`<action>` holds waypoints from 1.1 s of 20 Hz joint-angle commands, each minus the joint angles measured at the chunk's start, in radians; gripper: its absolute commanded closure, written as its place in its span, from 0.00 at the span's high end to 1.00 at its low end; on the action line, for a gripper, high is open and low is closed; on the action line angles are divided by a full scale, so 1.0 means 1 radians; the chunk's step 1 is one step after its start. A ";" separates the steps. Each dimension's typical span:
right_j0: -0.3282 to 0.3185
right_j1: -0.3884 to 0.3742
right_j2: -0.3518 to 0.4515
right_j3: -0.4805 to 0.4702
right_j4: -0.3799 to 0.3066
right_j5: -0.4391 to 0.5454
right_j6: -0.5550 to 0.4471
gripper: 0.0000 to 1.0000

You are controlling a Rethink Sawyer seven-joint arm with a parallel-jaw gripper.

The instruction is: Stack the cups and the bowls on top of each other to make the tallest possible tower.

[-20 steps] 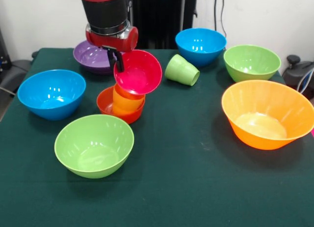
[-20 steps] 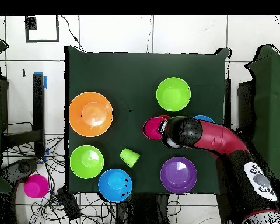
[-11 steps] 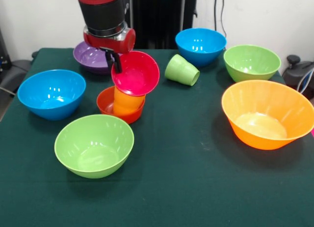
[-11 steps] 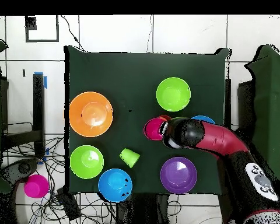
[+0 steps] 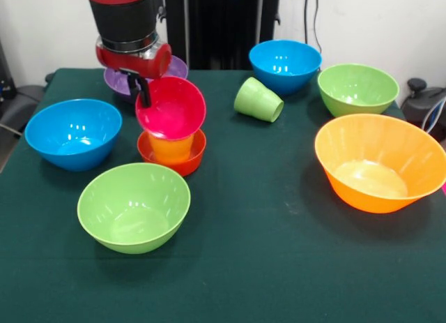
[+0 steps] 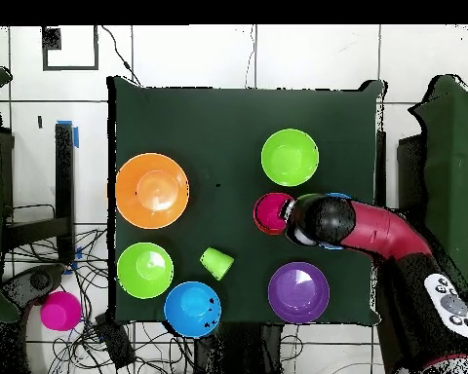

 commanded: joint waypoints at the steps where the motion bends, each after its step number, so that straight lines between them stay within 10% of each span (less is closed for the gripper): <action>1: -0.010 0.052 0.029 -0.082 -0.100 -0.040 -0.092 0.00; 22: 0.021 0.019 -0.013 0.022 -0.068 -0.114 0.057 0.00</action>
